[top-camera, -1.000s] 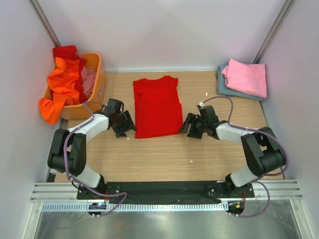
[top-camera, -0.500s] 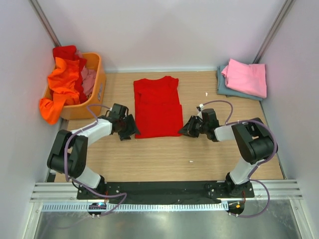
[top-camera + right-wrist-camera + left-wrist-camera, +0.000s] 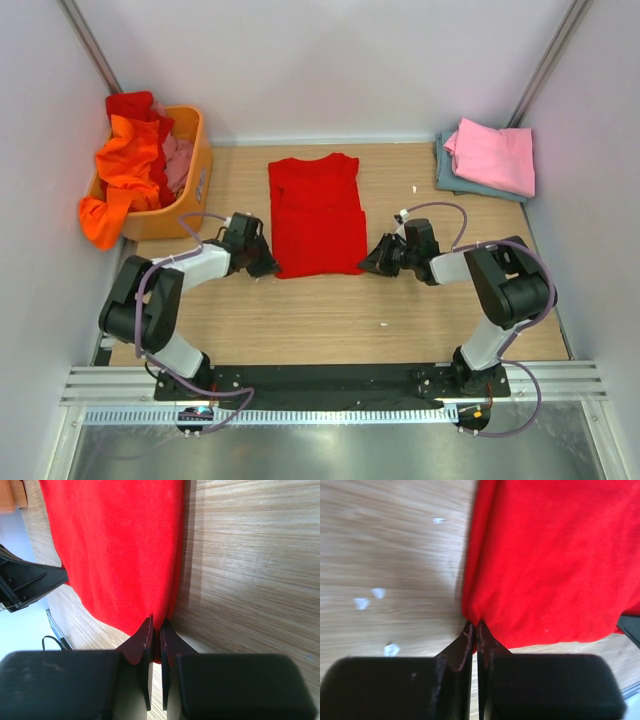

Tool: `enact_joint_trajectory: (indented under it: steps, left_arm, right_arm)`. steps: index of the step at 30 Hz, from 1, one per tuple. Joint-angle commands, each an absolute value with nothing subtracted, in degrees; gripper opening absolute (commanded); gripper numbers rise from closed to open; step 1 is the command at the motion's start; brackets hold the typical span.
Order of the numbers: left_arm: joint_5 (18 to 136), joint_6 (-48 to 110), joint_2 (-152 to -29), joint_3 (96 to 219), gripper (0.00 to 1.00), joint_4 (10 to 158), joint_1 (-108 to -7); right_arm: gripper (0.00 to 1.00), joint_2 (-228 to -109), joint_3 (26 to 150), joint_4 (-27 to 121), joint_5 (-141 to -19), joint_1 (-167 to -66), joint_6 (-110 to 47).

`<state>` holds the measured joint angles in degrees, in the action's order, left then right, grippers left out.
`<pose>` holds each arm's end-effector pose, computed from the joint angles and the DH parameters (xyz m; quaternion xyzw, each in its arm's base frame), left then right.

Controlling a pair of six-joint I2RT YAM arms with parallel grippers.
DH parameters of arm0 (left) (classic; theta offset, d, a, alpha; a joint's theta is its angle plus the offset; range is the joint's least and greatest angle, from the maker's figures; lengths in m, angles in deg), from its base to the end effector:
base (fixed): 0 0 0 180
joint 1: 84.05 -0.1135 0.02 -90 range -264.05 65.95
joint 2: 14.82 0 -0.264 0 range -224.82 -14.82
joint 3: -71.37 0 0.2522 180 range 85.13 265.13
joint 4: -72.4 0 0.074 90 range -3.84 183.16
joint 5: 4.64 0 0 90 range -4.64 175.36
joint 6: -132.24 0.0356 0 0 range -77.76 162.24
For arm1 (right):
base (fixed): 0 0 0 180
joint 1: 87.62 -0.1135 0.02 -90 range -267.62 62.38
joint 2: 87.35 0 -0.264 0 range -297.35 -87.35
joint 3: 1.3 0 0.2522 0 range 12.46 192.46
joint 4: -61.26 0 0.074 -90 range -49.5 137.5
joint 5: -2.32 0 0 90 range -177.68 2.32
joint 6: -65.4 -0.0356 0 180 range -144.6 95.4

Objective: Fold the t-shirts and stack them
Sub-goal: Fold the tshirt

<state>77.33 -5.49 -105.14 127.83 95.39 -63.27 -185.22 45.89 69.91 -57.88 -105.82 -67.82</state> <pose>0.2700 -0.1078 0.1455 -0.2034 0.9344 -0.2156 0.1974 0.2736 0.1086 0.1097 0.0892 0.8846 0.4026 0.2178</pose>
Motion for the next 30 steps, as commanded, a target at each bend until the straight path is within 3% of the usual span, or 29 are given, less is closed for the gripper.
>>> enact_joint_trajectory:
  steps: [1,7,15,22,25,30]
  left_arm:
    - [79.11,-6.62,-107.63,126.27,0.0,93.36,-60.33]
    - [81.48,-9.79,-102.47,124.69,0.0,96.96,-53.91]
    - [87.11,-16.11,-81.29,117.57,0.0,111.37,-45.38]
    - [90.19,-20.16,-63.35,119.58,0.0,129.37,-41.78]
    - [91.33,-19.82,-60.18,123.09,0.0,134.91,-41.86]
    - [94.23,-17.54,-62.27,131.26,0.0,138.45,-41.86]
  right_arm:
    - [0.02,-184.92,43.93,60.78,-60.08,-106.25,-63.54]
    - [0.01,-176.05,41.81,49.11,-63.76,-106.34,-62.75]
    - [0.01,-144.89,36.37,25.9,-70.01,-107.56,-68.54]
    - [0.01,-122.64,36.45,7.61,-73.52,-114.16,-74.86]
    - [0.01,-119.53,41.89,3.03,-74.58,-114.6,-75.67]
    - [0.01,-124.96,53.48,-1.02,-78.96,-114.51,-71.02]
